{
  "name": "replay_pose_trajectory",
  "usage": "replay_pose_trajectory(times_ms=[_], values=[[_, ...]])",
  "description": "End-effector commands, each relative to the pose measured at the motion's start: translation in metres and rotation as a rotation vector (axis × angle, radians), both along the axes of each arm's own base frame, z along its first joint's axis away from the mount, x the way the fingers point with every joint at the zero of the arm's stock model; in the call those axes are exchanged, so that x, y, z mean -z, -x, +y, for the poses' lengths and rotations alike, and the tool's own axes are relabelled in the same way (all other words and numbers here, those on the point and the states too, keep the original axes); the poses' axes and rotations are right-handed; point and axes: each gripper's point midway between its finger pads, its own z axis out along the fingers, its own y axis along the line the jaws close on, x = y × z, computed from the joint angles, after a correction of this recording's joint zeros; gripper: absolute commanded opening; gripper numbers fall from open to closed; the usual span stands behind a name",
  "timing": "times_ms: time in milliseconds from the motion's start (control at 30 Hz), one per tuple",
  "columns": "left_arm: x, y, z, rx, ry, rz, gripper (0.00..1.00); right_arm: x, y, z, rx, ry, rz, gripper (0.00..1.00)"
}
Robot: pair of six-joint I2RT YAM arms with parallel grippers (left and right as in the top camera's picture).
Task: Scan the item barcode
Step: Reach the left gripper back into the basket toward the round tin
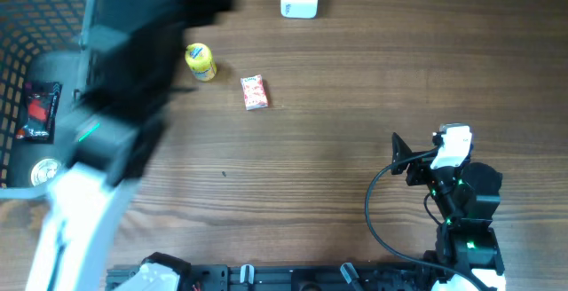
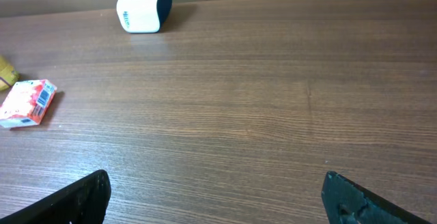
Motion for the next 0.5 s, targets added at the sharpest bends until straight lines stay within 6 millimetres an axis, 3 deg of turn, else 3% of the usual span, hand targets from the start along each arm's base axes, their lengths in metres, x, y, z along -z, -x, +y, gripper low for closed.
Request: replay_pose_trajectory(times_ms=[0, 67, 133, 200, 267, 333, 367, 467], values=[[-0.023, 0.035, 0.124, -0.435, -0.039, -0.055, 0.96, -0.011, -0.004, -0.003, 0.01, 0.01, -0.029, 1.0], [-0.012, 0.047, 0.181, -0.605, -0.039, -0.011, 0.97, -0.011, -0.003, -0.003, 0.01, 0.009, -0.029, 1.0], [0.02, 0.053, 0.233, -0.758, 0.001, 0.098, 0.97, -0.011, -0.003, -0.003, 0.011, 0.008, -0.026, 1.0], [0.069, 0.052, 0.273, -0.836, 0.08, 0.249, 0.98, -0.01, -0.003, -0.003, 0.011, 0.008, -0.022, 1.0], [0.115, 0.044, 0.294, -0.839, 0.168, 0.384, 0.97, -0.01, -0.003, -0.003, 0.01, 0.008, -0.021, 1.0], [0.178, 0.033, 0.312, -0.845, 0.284, 0.56, 0.98, -0.009, -0.002, -0.003, 0.01, 0.008, -0.018, 1.0], [0.211, 0.031, 0.317, -0.859, 0.32, 0.659, 0.99, -0.009, -0.002, -0.003, 0.011, 0.007, -0.017, 1.0], [0.27, 0.039, 0.315, -0.893, 0.377, 0.869, 1.0, -0.008, -0.002, -0.003, 0.01, 0.007, -0.014, 1.0]])
